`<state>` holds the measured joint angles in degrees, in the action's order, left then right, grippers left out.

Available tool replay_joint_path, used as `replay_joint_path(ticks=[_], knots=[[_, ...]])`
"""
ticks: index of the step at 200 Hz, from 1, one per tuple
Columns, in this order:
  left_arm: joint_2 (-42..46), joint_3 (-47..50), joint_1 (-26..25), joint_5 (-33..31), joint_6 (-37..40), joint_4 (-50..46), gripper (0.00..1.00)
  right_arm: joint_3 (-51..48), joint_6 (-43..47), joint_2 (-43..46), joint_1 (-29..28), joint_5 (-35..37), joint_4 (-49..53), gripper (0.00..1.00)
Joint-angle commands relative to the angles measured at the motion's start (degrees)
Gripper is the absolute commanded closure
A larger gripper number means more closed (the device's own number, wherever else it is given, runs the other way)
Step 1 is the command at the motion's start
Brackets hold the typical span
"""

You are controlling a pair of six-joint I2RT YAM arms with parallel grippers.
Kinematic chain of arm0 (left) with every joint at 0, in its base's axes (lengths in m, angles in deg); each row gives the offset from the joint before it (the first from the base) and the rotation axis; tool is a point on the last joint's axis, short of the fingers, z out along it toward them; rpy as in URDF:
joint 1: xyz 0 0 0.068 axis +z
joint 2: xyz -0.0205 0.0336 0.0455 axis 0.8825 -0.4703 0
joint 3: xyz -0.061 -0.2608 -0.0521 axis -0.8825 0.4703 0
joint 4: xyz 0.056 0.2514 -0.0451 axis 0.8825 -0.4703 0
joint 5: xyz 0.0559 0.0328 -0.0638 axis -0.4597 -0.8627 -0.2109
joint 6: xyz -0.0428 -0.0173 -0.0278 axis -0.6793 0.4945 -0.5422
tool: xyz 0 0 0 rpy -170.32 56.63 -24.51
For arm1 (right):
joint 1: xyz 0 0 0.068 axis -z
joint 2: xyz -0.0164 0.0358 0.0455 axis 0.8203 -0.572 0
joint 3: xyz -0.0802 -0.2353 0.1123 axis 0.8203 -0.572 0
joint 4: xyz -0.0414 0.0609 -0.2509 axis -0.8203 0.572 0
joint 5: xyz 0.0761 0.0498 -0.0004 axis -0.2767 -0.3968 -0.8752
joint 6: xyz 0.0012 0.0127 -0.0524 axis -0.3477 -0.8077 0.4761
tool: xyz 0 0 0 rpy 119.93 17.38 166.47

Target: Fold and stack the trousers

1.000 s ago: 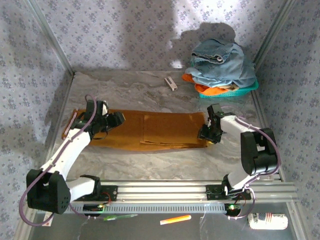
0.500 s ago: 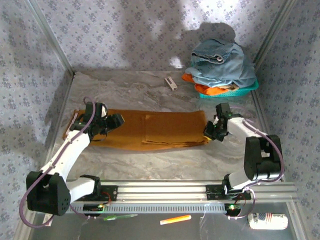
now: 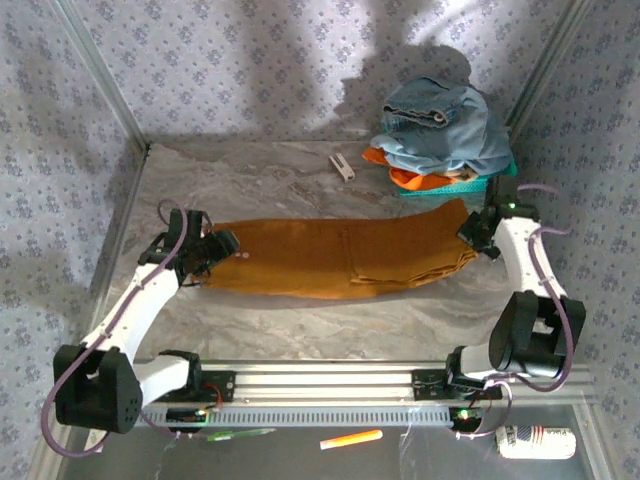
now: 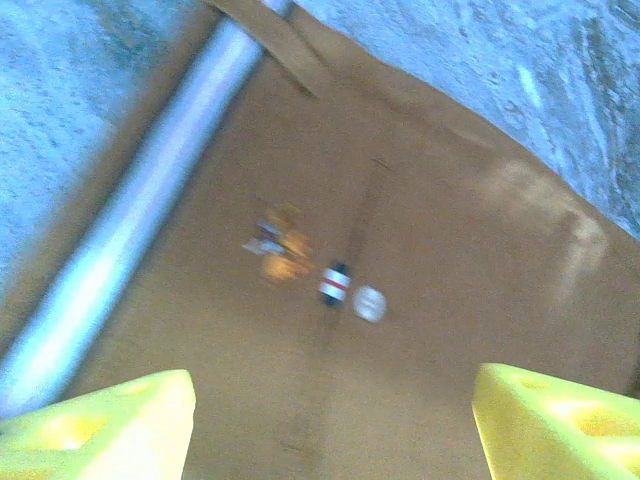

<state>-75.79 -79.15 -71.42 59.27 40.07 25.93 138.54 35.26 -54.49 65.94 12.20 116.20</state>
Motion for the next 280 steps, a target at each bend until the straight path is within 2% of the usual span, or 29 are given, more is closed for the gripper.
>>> replay_joint_path(ticks=[1,20,55,66,81,111,152,185,221,280], knots=[[-1.14,1.26,1.00,-3.13,-0.99,-0.46,0.29,9.28,3.28,0.48,1.34,6.14,5.62,1.00],[-3.24,2.68,1.36,-3.06,-1.10,1.54,0.34,14.97,4.71,-1.10,0.93,5.10,7.73,1.00],[-9.44,4.10,1.30,-0.53,-0.07,5.00,0.55,17.89,4.91,-0.39,-3.45,-0.60,8.18,1.00],[-11.00,4.53,1.19,-0.12,0.26,5.87,0.62,18.38,4.46,-0.02,-6.84,-1.15,8.36,1.00],[-13.16,5.18,0.98,-0.07,0.57,7.55,0.66,19.67,3.53,0.19,-12.83,-0.21,9.09,1.00],[-20.27,3.72,-0.80,2.20,1.35,10.57,0.79,23.00,-0.20,-0.48,-24.82,0.46,8.72,1.00],[-25.78,2.11,-5.33,4.63,1.74,15.43,0.85,30.89,-5.04,-7.11,-41.80,2.17,7.36,1.00],[-27.17,1.61,-7.59,6.20,1.55,17.95,0.86,38.41,-8.43,-16.79,-51.72,2.86,6.22,1.00],[-28.10,1.68,-9.57,7.25,1.99,19.95,0.88,45.81,-11.44,-26.41,-57.30,2.44,5.17,1.00],[-28.50,2.75,-10.13,8.57,1.21,22.29,0.90,50.77,-16.49,-34.20,-64.43,4.35,-1.07,1.00]])
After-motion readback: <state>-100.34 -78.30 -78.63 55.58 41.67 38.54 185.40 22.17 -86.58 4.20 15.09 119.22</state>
